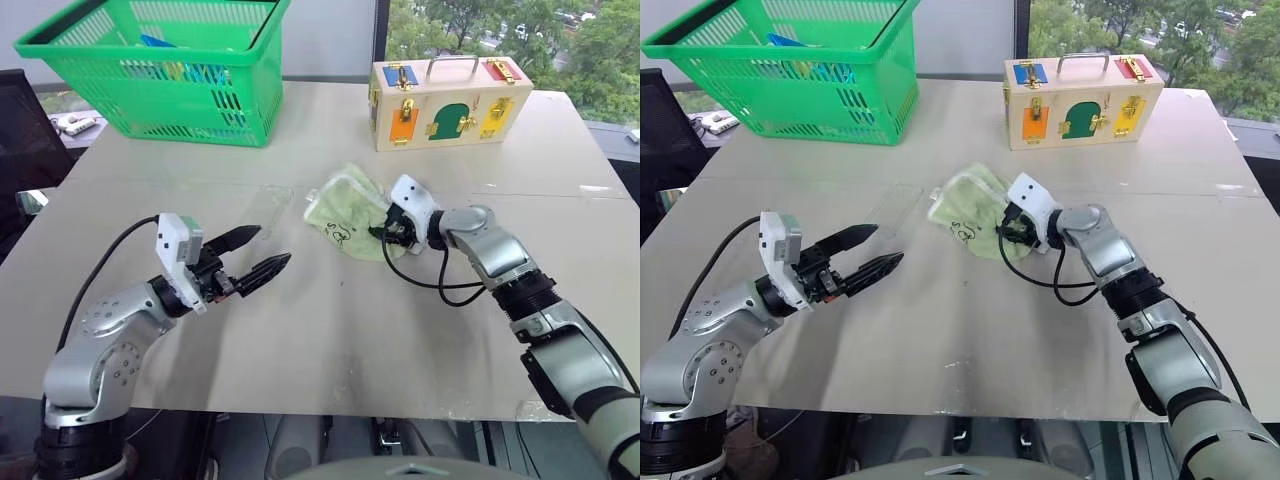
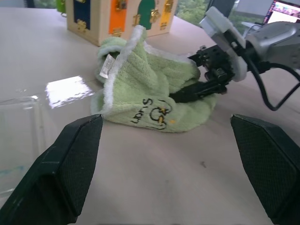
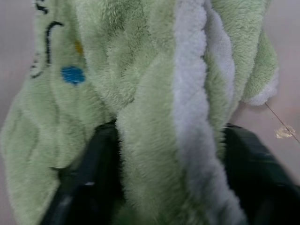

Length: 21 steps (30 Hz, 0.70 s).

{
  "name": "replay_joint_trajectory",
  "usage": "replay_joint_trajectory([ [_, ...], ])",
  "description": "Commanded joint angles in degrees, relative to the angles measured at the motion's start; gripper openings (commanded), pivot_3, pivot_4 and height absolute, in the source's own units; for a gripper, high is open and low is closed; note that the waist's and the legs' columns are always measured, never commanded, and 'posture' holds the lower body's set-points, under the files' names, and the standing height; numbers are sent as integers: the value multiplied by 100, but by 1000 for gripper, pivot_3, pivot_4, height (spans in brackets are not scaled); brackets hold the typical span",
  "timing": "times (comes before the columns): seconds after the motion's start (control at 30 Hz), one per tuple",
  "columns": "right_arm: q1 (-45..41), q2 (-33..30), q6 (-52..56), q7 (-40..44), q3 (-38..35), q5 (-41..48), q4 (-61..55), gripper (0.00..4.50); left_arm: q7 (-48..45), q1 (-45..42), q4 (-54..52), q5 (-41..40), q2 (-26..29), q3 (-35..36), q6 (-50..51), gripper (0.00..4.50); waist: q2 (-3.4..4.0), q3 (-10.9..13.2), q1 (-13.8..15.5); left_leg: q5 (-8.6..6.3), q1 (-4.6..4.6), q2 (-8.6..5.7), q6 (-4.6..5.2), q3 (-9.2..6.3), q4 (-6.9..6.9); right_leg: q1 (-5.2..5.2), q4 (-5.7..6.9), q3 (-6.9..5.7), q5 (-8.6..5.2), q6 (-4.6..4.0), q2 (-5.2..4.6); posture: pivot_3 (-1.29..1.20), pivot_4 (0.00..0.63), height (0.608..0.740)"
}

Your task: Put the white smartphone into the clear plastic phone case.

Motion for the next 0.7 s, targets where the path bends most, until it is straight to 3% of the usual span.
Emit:
replay_joint_trajectory([
  [0.03, 137, -305, 50, 178, -424, 125, -757, 1032, -205, 105, -269, -114, 114, 121, -148, 4500, 0, 0, 5, 0, 1, 0, 0, 0, 0, 0, 1, 0, 0, 0, 0, 0, 150, 740],
  [0.1, 383, -587, 369, 260, -788, 375, -1425, 171, -330, 139, -336, -162, 163, 52, -103, 4500, 0, 0, 36, 0, 1, 1, 0, -1, 0, 0, 1, 0, 0, 0, 1, 0, 150, 740],
  [0.13, 559, -750, 627, 254, -1054, 547, -1841, 74, -425, 147, -360, -170, 202, 9, -98, 4500, 0, 0, 48, 0, -5, 1, 0, -2, 0, -4, 0, -2, 0, 0, 0, 0, 150, 740],
  [0.37, 2297, -2050, 2142, 17, -3034, 1157, -4011, 74, -855, -84, -486, -228, 375, -477, -13, 4500, 0, 0, 96, -4, -9, -2, 4, 5, -1, -7, -6, 1, -1, 1, -5, 0, 150, 740],
  [0.5, 3136, -2424, 2745, -191, -4187, 1332, -4539, 74, -1036, -432, -348, -236, 372, -763, 7, 4500, 2, 1, 85, -4, 3, 0, 4, 18, -1, -7, 0, 9, -1, 2, -3, 0, 150, 740],
  [0.7, 4167, -2773, 3231, -387, -5082, 1246, -4950, 74, -1299, -914, -82, -162, 389, -1059, -15, 4500, 4, 0, 5, -3, 8, 3, 4, 20, -1, -6, 5, 9, -1, 2, 3, 0, 150, 740],
])
